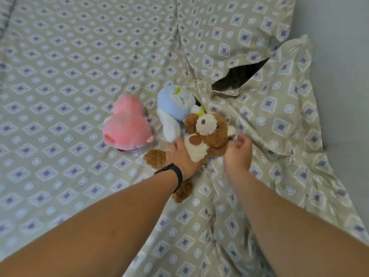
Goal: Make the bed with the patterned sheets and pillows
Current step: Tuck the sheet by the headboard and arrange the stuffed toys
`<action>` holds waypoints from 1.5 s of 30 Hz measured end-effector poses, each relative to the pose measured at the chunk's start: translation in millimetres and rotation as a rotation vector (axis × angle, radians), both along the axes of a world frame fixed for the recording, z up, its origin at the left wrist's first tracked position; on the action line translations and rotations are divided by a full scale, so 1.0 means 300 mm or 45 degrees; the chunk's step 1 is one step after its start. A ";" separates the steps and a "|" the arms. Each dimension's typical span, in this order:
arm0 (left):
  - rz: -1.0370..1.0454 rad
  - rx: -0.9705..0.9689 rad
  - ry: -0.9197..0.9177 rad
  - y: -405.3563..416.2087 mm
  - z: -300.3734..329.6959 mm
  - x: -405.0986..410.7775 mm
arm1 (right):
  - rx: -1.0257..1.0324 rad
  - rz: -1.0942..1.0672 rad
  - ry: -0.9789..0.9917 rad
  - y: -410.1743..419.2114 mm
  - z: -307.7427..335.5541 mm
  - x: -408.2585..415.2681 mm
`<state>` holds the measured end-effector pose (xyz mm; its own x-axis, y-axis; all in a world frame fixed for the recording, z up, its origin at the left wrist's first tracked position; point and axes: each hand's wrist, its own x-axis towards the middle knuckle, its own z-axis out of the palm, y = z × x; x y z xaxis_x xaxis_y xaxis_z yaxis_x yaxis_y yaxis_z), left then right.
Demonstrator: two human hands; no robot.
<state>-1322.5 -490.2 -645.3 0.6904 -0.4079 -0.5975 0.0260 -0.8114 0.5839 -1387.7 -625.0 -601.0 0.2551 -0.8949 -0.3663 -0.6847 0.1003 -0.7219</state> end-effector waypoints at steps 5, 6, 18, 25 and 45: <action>-0.176 0.062 -0.098 0.030 -0.064 0.004 | 0.318 0.417 -0.014 -0.129 0.057 0.118; -0.172 0.031 -0.147 0.026 -0.059 0.008 | 0.321 0.503 0.057 -0.134 0.055 0.123; -0.621 0.006 -0.188 0.021 -0.072 0.025 | -0.223 0.374 0.376 -0.071 0.018 -0.135; 0.454 -0.205 -0.545 0.010 0.044 0.223 | -0.552 0.224 0.103 -0.094 0.053 -0.063; -0.294 -0.445 -0.322 -0.003 0.356 0.664 | -0.292 1.313 0.206 -0.095 0.240 0.447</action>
<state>-1123.1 -491.3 -538.4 0.6641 -0.7137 -0.2227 -0.3092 -0.5335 0.7873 -1253.6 -653.4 -528.9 0.8914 -0.3266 -0.3142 -0.4509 -0.7084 -0.5430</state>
